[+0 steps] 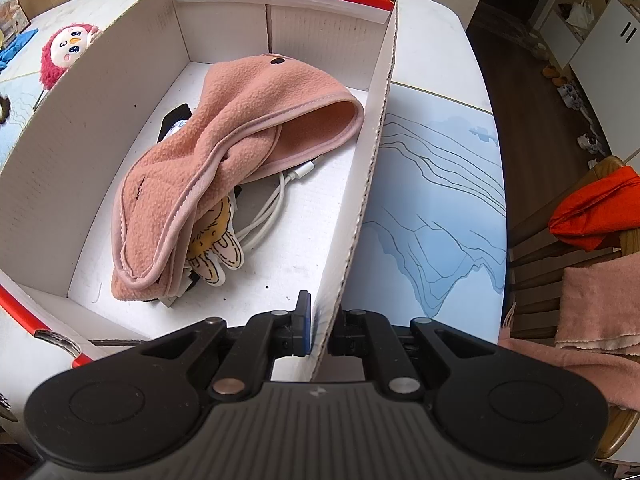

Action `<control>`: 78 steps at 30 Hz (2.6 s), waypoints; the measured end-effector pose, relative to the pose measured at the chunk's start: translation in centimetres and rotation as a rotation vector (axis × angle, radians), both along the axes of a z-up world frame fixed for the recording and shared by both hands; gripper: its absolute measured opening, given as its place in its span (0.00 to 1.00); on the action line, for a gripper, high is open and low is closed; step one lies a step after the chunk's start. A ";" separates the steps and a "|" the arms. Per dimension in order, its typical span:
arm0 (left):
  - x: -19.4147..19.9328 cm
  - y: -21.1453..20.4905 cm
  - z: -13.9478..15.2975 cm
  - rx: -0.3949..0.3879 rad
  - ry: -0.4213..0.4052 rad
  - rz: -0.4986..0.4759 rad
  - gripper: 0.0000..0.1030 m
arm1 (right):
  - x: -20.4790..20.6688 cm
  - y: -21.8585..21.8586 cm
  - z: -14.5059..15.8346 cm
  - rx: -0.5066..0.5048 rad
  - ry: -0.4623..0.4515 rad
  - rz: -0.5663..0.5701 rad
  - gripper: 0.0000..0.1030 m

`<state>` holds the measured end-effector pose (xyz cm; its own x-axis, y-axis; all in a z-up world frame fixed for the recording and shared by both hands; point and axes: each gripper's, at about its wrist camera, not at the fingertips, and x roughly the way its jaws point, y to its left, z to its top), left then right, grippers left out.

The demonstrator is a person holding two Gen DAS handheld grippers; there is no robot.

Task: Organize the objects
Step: 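Carry the hair tie with the left gripper into the box, then open the left gripper to release the hair tie onto the hat, then withdraw the left gripper from the box toward the table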

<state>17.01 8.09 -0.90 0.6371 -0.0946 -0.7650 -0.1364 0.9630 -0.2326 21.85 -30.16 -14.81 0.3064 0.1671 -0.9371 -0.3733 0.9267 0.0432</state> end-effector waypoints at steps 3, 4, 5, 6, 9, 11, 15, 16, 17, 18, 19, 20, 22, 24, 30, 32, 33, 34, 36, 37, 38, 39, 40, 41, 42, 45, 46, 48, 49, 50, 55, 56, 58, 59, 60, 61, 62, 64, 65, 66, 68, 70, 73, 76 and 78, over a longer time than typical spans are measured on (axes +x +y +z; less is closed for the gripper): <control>0.1 -2.1 1.9 -0.017 -0.047 -0.067 0.06 | 0.0 0.1 0.0 -0.004 -0.002 0.001 0.07; 0.1 -2.9 2.5 -0.019 -0.065 -0.092 0.06 | 0.0 0.1 0.0 -0.005 -0.002 0.002 0.07; 0.2 -3.6 3.1 -0.020 -0.079 -0.112 0.06 | 0.0 0.1 0.1 -0.005 -0.003 0.002 0.07; 0.3 -4.4 3.6 -0.025 -0.092 -0.134 0.06 | 0.0 0.1 0.1 -0.004 -0.003 0.002 0.07; 0.8 -6.7 4.6 -0.024 -0.115 -0.204 0.06 | 0.0 0.1 0.1 -0.005 -0.006 0.004 0.07; 1.2 -8.2 4.7 -0.025 -0.117 -0.252 0.06 | 0.0 0.1 0.1 -0.007 -0.008 0.006 0.07; 2.2 -11.1 4.1 -0.031 -0.100 -0.322 0.06 | 0.0 0.1 0.1 -0.005 -0.009 0.009 0.07; 2.4 -11.8 3.9 -0.034 -0.097 -0.340 0.06 | -0.1 0.1 0.1 -0.005 -0.010 0.009 0.07; 2.5 -12.6 3.7 -0.036 -0.096 -0.359 0.06 | -0.1 0.1 0.1 -0.005 -0.012 0.009 0.07; 2.7 -13.3 3.5 -0.039 -0.092 -0.376 0.06 | -0.1 0.1 0.0 -0.005 -0.012 0.009 0.07; 2.9 -14.0 3.3 -0.041 -0.087 -0.396 0.06 | -0.1 0.1 0.0 -0.005 -0.013 0.009 0.07; 3.0 -14.8 3.0 -0.042 -0.083 -0.416 0.06 | -0.1 0.1 0.0 -0.005 -0.013 0.009 0.07; 3.4 -16.1 2.3 -0.042 -0.065 -0.446 0.06 | -0.1 0.1 0.0 -0.005 -0.013 0.010 0.07; 3.7 -17.5 1.5 -0.044 -0.041 -0.481 0.06 | -0.1 0.1 0.0 -0.006 -0.013 0.011 0.07; 4.6 -20.8 -1.0 -0.042 0.034 -0.572 0.06 | -0.1 0.1 0.0 -0.004 -0.014 0.011 0.07; 4.7 -21.9 -2.1 -0.022 0.061 -0.607 0.06 | -0.1 0.1 0.0 -0.005 -0.014 0.011 0.07; 4.8 -22.4 -2.6 -0.004 0.072 -0.624 0.06 | -0.1 0.1 0.0 -0.004 -0.014 0.012 0.07; 4.8 -22.9 -3.2 0.017 0.085 -0.641 0.06 | -0.1 0.1 0.0 -0.004 -0.014 0.013 0.07; 4.8 -23.7 -4.3 0.053 0.109 -0.667 0.06 | -0.1 0.2 0.1 -0.005 -0.015 0.017 0.07; 4.8 -24.1 -4.8 0.067 0.122 -0.674 0.06 | -0.1 0.2 0.1 -0.006 -0.016 0.019 0.07; 4.9 -24.3 -5.4 0.074 0.137 -0.680 0.06 | -0.1 0.2 0.1 -0.006 -0.016 0.020 0.07; 4.9 -24.4 -5.8 0.078 0.151 -0.683 0.06 | -0.1 0.2 0.1 -0.006 -0.016 0.022 0.07; 5.0 -24.6 -6.3 0.084 0.165 -0.685 0.06 | -0.1 0.2 0.1 -0.006 -0.016 0.023 0.07; 5.1 -24.7 -6.8 0.088 0.180 -0.688 0.06 | -0.1 0.2 0.0 -0.007 -0.016 0.025 0.07; 5.3 -24.8 -7.3 0.092 0.194 -0.687 0.06 | -0.2 0.2 0.0 -0.008 -0.017 0.027 0.07; 5.8 -24.8 -8.5 0.100 0.233 -0.683 0.06 | -0.2 0.2 0.0 -0.010 -0.018 0.033 0.07; 5.9 -25.0 -8.7 0.106 0.240 -0.683 0.06 | -0.1 0.2 0.0 -0.010 -0.018 0.035 0.07; 6.2 -25.2 -9.1 0.112 0.252 -0.688 0.08 | -0.2 0.2 0.0 -0.012 -0.019 0.039 0.07; 6.2 -25.3 -9.2 0.115 0.256 -0.688 0.09 | -0.2 0.2 0.0 -0.013 -0.020 0.041 0.07; 6.3 -25.4 -9.3 0.115 0.260 -0.691 0.10 | -0.3 0.3 0.0 -0.015 -0.021 0.044 0.07; 6.3 -25.5 -9.1 0.096 0.261 -0.695 0.18 | -0.3 0.2 0.0 -0.013 -0.022 0.054 0.07; 6.2 -25.5 -9.0 0.095 0.258 -0.695 0.19 | -0.3 0.2 0.0 -0.013 -0.023 0.057 0.07; 6.0 -25.6 -8.8 0.094 0.252 -0.691 0.22 | -0.4 0.2 0.0 -0.013 -0.025 0.062 0.08; 5.8 -25.5 -8.7 0.090 0.249 -0.687 0.24 | -0.4 0.1 0.0 -0.012 -0.027 0.065 0.08; 5.7 -25.4 -8.5 0.085 0.246 -0.680 0.26 | -0.4 0.2 0.0 -0.012 -0.027 0.067 0.08; 5.6 -25.4 -8.4 0.080 0.243 -0.671 0.28 | -0.5 0.1 0.0 -0.012 -0.028 0.071 0.08; 5.4 -25.2 -8.2 0.075 0.240 -0.662 0.30 | -0.5 0.1 0.0 -0.012 -0.029 0.074 0.08; 5.0 -25.2 -7.8 0.072 0.227 -0.652 0.31 | -0.5 0.1 -0.1 -0.011 -0.030 0.082 0.08; 4.8 -25.2 -7.6 0.073 0.222 -0.646 0.32 | -0.5 0.1 0.0 -0.011 -0.030 0.086 0.08; 4.5 -25.1 -7.4 0.075 0.216 -0.637 0.32 | -0.5 0.1 0.0 -0.010 -0.031 0.089 0.08; 4.0 -25.0 -6.9 0.069 0.201 -0.615 0.32 | -0.5 0.1 0.0 -0.010 -0.031 0.096 0.08; 3.6 -24.6 -6.3 0.061 0.186 -0.585 0.32 | -0.6 0.1 0.0 -0.010 -0.033 0.101 0.08; 3.0 -24.0 -5.5 0.055 0.162 -0.543 0.32 | -0.7 0.1 0.0 -0.012 -0.038 0.109 0.08; 2.4 -23.3 -4.8 0.062 0.140 -0.513 0.32 | -0.7 0.1 0.0 -0.012 -0.036 0.114 0.09; 2.2 -22.5 -4.4 0.057 0.131 -0.492 0.33 | -0.7 0.0 0.0 -0.011 -0.034 0.115 0.09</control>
